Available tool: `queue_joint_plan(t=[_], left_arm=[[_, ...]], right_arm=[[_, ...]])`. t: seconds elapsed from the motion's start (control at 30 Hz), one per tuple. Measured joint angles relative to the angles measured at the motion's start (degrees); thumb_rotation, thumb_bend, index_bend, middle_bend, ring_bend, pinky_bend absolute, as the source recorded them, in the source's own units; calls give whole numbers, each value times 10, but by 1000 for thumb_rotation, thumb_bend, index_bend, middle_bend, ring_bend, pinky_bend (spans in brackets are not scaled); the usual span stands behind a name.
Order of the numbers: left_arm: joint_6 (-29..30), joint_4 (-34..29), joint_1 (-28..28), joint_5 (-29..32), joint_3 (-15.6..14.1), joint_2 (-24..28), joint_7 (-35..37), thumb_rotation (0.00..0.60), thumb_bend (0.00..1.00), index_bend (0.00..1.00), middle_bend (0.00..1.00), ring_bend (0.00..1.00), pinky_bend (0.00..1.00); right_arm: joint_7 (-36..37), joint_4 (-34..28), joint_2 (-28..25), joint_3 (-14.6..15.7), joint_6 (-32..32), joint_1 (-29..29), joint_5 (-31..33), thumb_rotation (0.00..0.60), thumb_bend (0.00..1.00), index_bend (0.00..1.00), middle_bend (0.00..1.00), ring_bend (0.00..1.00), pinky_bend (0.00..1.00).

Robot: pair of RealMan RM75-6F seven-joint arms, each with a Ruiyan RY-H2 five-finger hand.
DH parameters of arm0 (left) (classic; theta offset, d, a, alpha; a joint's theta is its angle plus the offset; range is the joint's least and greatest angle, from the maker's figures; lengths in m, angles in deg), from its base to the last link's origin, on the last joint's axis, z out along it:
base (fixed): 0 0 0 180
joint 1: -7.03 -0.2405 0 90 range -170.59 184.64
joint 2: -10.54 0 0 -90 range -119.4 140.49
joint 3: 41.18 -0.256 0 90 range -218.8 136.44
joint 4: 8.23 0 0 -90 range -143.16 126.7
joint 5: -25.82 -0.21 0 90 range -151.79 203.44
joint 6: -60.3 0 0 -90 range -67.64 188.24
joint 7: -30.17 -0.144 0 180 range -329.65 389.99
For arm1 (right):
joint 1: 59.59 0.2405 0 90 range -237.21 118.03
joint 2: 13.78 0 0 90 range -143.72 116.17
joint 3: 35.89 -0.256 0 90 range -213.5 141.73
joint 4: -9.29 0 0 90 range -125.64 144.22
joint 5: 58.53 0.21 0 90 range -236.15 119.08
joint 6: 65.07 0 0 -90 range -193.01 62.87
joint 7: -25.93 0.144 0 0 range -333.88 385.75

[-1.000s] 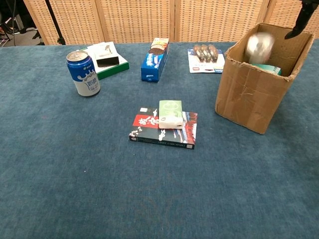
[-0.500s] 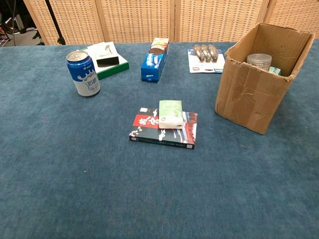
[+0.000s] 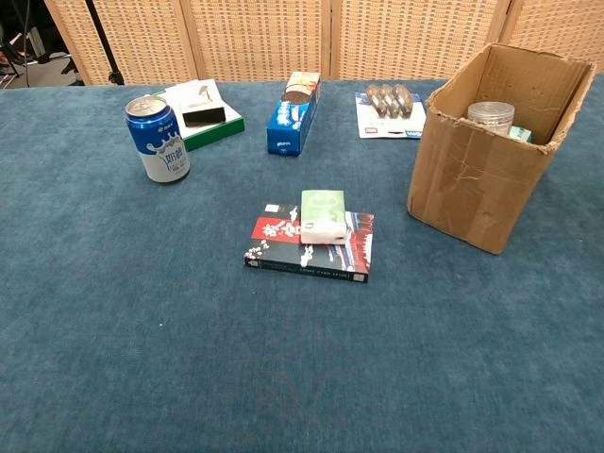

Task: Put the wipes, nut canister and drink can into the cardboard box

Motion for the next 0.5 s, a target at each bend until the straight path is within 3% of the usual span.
queue_joint_plan(t=[0.23, 0.5], left_arm=[[-112, 4, 75, 70, 12, -27, -78, 600, 0, 105, 0, 0, 61], [-180, 45, 149, 186, 19, -97, -162, 600, 0, 106, 0, 0, 61]], right_arm=[[58, 28, 31, 17, -32, -50, 5, 600, 0, 0, 0, 0, 94], [97, 50, 34, 16, -25, -59, 4, 600, 0, 0, 0, 0, 83]])
